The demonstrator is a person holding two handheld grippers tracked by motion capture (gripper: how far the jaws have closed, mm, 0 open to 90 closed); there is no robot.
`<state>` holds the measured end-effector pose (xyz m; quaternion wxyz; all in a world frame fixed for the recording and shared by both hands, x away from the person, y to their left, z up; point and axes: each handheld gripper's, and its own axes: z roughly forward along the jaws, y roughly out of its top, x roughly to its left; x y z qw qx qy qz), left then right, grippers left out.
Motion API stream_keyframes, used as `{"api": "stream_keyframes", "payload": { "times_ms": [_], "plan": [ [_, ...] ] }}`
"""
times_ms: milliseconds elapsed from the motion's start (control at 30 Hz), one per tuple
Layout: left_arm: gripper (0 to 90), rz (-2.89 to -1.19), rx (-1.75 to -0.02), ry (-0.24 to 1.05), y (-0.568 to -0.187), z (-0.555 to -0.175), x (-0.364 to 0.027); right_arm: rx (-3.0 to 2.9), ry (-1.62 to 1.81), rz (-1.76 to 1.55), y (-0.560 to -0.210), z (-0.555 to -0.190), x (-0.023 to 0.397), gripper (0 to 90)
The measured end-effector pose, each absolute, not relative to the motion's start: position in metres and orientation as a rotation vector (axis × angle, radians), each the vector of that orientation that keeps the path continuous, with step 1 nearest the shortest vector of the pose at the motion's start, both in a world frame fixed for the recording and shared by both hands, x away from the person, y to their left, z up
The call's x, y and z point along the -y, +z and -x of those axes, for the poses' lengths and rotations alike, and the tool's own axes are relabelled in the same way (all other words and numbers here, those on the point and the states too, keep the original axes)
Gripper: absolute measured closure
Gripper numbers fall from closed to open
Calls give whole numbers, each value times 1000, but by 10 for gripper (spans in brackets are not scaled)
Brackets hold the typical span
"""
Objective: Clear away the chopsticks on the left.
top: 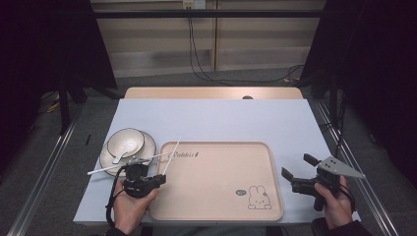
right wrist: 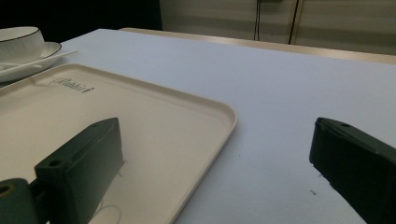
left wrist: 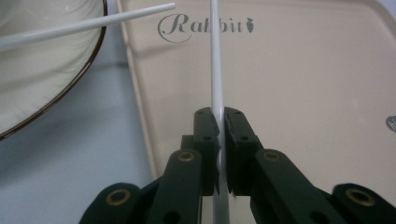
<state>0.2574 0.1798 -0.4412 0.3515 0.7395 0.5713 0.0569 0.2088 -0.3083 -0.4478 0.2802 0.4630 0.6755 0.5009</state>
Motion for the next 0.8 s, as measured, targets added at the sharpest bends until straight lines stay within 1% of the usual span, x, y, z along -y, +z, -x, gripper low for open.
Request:
{"api": "stream_keyframes", "payload": {
  "times_ms": [133, 500, 800],
  "plan": [
    [850, -1940, -1498, 137, -447, -259, -174, -1817, 1341, -1241, -448, -209, 308, 21],
    [849, -1942, -1582, 122, -459, -263, -173, -1820, 1340, -1243, -448, -208, 308, 22],
    [846, -1945, -1602, 174, -459, -262, -168, -1824, 1341, -1239, -448, -208, 308, 23]
  ]
}}
